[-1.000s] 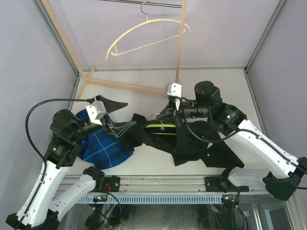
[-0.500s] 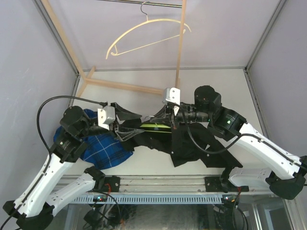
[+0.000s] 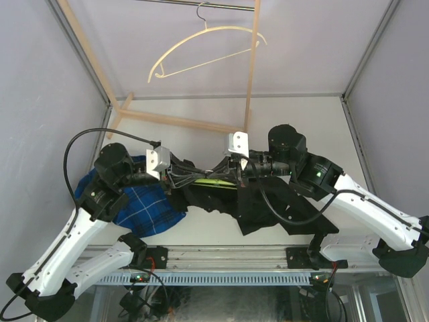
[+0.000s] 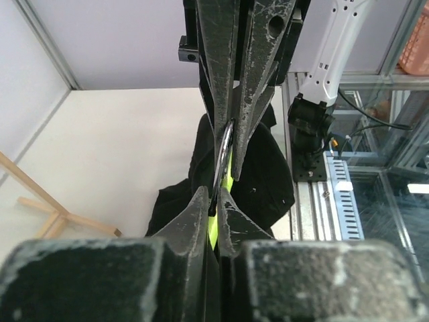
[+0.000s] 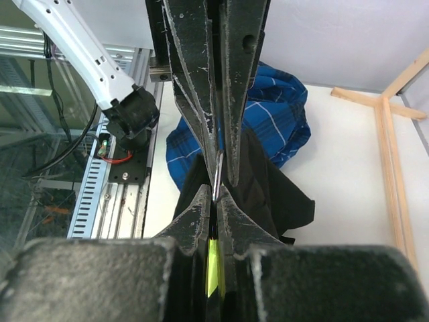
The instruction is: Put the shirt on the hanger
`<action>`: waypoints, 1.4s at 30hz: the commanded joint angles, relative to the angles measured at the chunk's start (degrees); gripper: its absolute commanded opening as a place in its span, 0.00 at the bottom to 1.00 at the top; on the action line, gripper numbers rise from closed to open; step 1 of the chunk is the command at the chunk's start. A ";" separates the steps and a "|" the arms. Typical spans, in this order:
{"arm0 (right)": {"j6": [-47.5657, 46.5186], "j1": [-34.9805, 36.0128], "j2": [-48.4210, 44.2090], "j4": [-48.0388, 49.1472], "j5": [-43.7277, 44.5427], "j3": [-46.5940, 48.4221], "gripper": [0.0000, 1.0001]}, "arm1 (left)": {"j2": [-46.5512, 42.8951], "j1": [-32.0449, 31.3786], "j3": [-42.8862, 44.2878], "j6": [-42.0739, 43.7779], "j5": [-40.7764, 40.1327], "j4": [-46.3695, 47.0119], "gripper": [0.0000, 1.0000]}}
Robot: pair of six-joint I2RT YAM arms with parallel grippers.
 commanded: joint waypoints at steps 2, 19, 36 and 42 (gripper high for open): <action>-1.27 0.94 -0.65 3.00 0.22 1.21 0.00 | -0.55 -0.14 0.77 1.12 1.06 0.86 0.01; -2.27 -2.81 -11.47 -9.05 4.14 -4.00 0.51 | -1.85 -0.16 0.99 2.68 1.80 -1.58 0.00; 3.11 -6.73 -24.55 -16.02 8.19 -14.81 0.63 | -3.52 -0.16 3.86 5.22 3.99 -6.80 0.00; 2.00 -7.25 -20.85 -18.62 6.04 -14.81 0.63 | -4.72 -0.17 4.14 5.33 5.19 -7.13 0.00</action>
